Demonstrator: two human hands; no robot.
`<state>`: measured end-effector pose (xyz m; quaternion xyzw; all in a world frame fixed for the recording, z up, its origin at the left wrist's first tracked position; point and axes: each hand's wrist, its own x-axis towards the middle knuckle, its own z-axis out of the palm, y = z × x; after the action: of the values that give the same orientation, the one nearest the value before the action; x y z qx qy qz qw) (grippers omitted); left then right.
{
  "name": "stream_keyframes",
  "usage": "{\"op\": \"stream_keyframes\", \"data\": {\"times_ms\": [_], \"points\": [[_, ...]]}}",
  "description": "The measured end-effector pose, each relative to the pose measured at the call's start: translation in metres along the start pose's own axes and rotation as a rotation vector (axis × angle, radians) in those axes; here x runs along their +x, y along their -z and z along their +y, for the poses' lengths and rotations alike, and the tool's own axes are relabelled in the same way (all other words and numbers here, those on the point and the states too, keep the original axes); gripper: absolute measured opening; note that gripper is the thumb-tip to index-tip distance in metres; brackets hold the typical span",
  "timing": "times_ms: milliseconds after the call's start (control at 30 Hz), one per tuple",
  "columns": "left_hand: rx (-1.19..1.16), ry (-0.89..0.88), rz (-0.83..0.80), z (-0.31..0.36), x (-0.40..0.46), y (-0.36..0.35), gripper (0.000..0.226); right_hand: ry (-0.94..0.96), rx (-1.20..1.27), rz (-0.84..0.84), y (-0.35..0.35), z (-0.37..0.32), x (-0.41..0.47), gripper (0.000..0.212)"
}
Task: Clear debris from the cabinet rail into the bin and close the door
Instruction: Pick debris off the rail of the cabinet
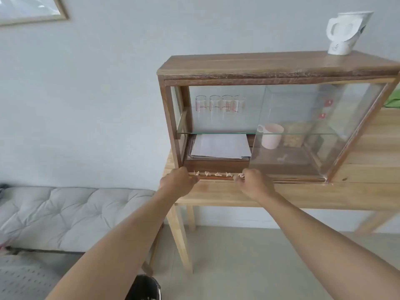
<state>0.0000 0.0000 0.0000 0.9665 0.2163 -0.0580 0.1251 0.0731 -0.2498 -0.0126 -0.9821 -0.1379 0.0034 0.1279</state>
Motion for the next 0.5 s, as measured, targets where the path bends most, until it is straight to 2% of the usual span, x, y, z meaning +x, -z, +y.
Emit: {"op": "stream_keyframes", "data": {"times_ms": [67, 167, 300, 500], "points": [[-0.021, 0.038, 0.036, 0.001, 0.013, -0.007, 0.050, -0.036, -0.003, 0.064, -0.007, -0.001, 0.012, 0.040], [-0.076, 0.101, 0.034, 0.003, 0.023, -0.015, 0.051, -0.058, -0.018, 0.062, -0.021, -0.002, 0.018, 0.042], [-0.115, 0.098, 0.076, 0.012, 0.034, -0.017, 0.044, -0.054, 0.021, 0.071, -0.033, 0.003, 0.025, 0.042], [-0.044, 0.079, 0.110, 0.026, 0.043, -0.014, 0.052, -0.088, 0.119, 0.094, -0.033, -0.006, 0.032, 0.047]]}}
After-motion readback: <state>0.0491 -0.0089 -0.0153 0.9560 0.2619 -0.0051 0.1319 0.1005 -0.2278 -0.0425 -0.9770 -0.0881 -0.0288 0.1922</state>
